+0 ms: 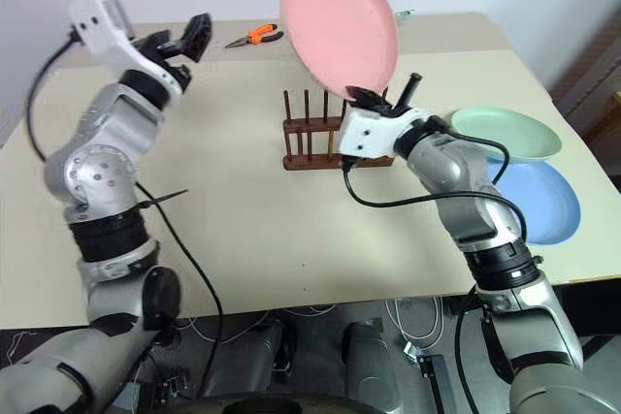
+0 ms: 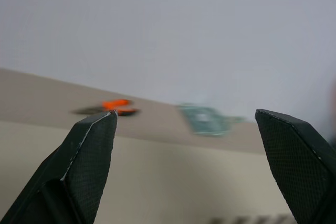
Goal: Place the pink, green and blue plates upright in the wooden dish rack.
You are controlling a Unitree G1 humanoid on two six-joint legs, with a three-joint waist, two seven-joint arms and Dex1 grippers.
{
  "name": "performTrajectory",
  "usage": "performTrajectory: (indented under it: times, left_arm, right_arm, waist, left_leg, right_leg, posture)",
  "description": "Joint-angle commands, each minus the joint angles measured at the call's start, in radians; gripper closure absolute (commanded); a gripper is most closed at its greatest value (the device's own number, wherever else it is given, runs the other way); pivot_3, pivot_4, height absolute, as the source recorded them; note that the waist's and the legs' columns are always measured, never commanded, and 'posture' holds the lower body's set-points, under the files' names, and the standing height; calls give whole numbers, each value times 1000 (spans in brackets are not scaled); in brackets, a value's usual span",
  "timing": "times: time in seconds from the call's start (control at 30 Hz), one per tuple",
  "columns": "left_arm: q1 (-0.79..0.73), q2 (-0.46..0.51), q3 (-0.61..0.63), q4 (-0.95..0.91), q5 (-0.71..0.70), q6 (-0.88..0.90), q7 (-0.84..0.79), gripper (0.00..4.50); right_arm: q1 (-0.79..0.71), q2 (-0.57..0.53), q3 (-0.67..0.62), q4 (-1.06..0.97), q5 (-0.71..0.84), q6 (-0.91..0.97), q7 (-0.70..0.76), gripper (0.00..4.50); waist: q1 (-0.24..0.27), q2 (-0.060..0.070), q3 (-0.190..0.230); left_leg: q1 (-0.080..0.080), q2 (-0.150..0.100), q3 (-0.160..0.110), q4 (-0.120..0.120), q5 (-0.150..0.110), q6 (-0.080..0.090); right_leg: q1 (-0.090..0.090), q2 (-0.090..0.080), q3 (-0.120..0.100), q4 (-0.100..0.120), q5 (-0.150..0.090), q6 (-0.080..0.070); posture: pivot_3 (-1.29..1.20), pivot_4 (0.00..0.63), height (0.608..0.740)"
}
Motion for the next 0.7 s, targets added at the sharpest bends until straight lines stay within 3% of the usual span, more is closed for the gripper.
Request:
performTrajectory:
  times: [0.03,0.13,0.23,0.47,0.7]
  left_arm:
    - [154,142,-126,-5,97,-150,-257,57]
    - [318,234,-242,-70,98,-223,-477,57]
    - [408,279,-335,-98,131,-283,-598,57]
    - [430,234,-409,-125,149,-291,-647,57]
    - [432,217,-435,-122,179,-289,-662,57]
  right_arm:
    - [26,54,-240,-195,450,283,105,4500]
    - [72,67,-368,-266,716,502,121,4500]
    - [105,57,-425,-279,855,615,123,4500]
    - [98,31,-433,-211,943,662,128,4500]
    - [81,-30,-403,-104,964,641,233,4500]
  waist:
    - [-3,1,0]
    - [8,1,0]
    - [11,2,0]
    - [6,5,0]
    - [9,5,0]
  left_leg:
    - [0,0,0,-1,0,0]
    - [0,0,-1,0,-5,7]
    - [0,0,-1,0,-7,5]
    - [0,1,-1,-2,-7,6]
    - [0,1,-1,-1,-5,8]
  right_leg:
    - [0,0,1,0,0,0]
    - [1,-4,1,-1,0,-1]
    - [2,-6,1,-2,-3,-7]
    - [0,-6,1,-3,-4,-8]
    - [0,-6,1,-3,-4,-8]
  posture:
    - [0,150,719]
    - [0,150,719]
    - [0,150,719]
    - [0,150,719]
    - [0,150,719]
